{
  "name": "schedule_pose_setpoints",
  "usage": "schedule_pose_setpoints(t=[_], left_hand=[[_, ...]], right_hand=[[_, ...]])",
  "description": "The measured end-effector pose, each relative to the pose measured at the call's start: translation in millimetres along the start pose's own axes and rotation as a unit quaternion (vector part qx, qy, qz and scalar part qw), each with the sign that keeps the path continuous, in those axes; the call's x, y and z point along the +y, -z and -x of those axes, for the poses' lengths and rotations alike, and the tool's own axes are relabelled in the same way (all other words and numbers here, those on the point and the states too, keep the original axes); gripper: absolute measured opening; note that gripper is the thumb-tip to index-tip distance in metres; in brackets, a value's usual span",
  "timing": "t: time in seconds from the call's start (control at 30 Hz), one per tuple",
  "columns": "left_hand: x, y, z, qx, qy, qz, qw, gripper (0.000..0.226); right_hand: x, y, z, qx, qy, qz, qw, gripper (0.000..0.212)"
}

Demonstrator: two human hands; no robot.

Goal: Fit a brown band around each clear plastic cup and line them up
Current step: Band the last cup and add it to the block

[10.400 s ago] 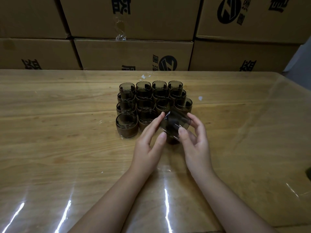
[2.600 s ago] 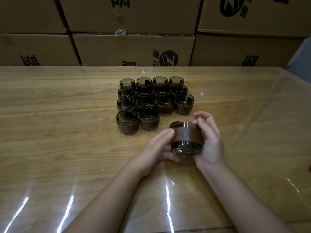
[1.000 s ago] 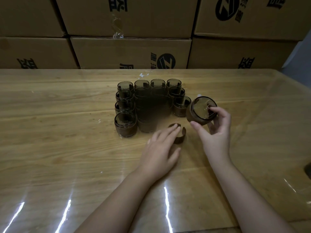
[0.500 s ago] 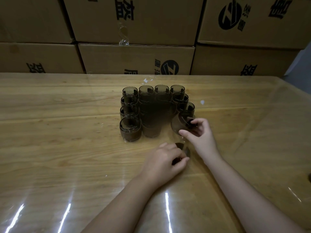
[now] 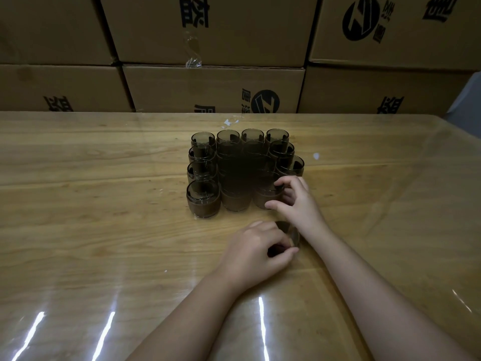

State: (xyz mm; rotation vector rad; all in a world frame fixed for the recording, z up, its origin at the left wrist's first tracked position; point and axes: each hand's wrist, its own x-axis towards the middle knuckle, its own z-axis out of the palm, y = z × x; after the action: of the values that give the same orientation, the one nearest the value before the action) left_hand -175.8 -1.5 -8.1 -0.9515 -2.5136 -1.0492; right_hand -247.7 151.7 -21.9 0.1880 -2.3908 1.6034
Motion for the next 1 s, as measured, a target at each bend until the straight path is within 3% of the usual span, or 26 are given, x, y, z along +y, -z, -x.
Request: schedule_pose_setpoints(t=[0.23, 0.47, 0.7, 0.77, 0.87, 0.93, 1.0], left_hand=[[-5, -1, -1, -0.013, 0.03, -0.01, 0.999, 0.013], [-5, 1, -1, -0.008, 0.064, -0.01, 0.998, 0.023], [-3, 3, -2, 0.002, 0.065, 0.017, 0.998, 0.012], [-5, 2, -2, -0.003, 0.066, 0.016, 0.998, 0.011], [-6, 2, -2, -0.008, 0.069, 0.021, 0.997, 0.009], [-6, 2, -2, -0.011, 0.067, 0.02, 0.998, 0.007], [-5, 2, -3, -0.015, 0.067, 0.018, 0.998, 0.008]], right_hand=[[0, 4, 2, -0.011, 0.003, 0.047, 0.999, 0.047], [-3, 10, 6, -0.036, -0.038, -0.047, 0.998, 0.05], [-16, 16, 23, 0.101, -0.112, -0.102, 0.983, 0.019], [-20, 31, 37, 0.078, -0.155, -0.055, 0.983, 0.015], [-29, 75, 61, 0.05, -0.181, 0.151, 0.97, 0.023], [-41, 110, 79, 0.119, -0.166, 0.303, 0.931, 0.031], [-54, 145, 99, 0.215, -0.185, 0.405, 0.869, 0.035]])
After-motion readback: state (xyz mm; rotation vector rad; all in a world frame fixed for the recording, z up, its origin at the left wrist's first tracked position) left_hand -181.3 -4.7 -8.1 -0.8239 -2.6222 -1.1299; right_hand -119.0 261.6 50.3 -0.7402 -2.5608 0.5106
